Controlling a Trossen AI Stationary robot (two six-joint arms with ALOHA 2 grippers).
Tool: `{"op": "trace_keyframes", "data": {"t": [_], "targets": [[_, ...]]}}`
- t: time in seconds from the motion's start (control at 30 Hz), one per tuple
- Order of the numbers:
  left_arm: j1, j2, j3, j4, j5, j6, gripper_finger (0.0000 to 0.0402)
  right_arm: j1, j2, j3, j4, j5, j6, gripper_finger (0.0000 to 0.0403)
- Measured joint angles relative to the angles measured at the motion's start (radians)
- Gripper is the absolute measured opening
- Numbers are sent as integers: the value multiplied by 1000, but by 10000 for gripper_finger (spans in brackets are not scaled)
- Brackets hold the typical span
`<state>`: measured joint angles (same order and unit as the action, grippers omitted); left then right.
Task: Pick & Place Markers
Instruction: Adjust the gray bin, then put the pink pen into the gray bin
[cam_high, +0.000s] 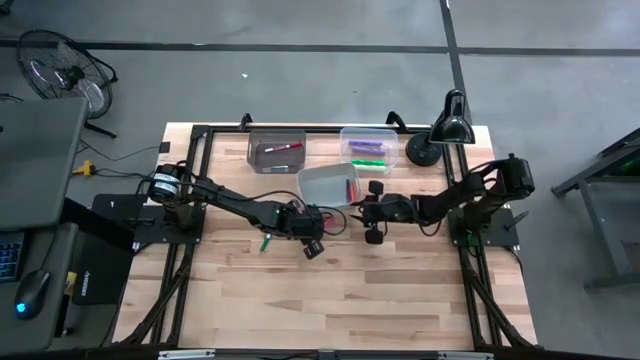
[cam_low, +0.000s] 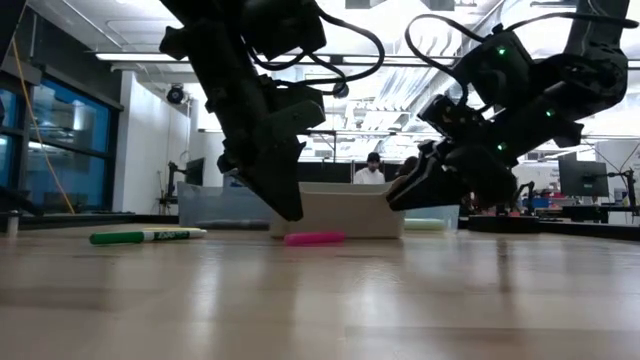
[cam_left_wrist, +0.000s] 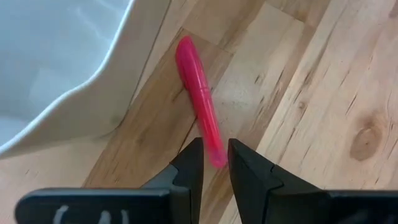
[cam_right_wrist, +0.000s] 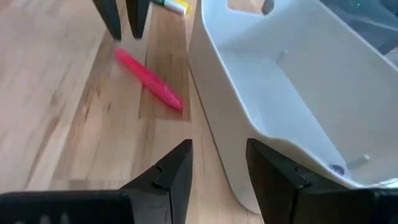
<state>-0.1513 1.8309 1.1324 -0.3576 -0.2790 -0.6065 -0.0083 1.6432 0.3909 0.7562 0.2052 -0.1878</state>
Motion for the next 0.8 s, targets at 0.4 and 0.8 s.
{"op": "trace_keyframes", "data": {"t": [0.4, 0.8], "targets": [[0, 0, 0, 6, 1, 0, 72, 1, 0, 37, 50, -14, -40, 139], [-7, 0, 0, 19, 65, -179, 72, 81, 0, 49, 43, 134, -70, 139]]}}
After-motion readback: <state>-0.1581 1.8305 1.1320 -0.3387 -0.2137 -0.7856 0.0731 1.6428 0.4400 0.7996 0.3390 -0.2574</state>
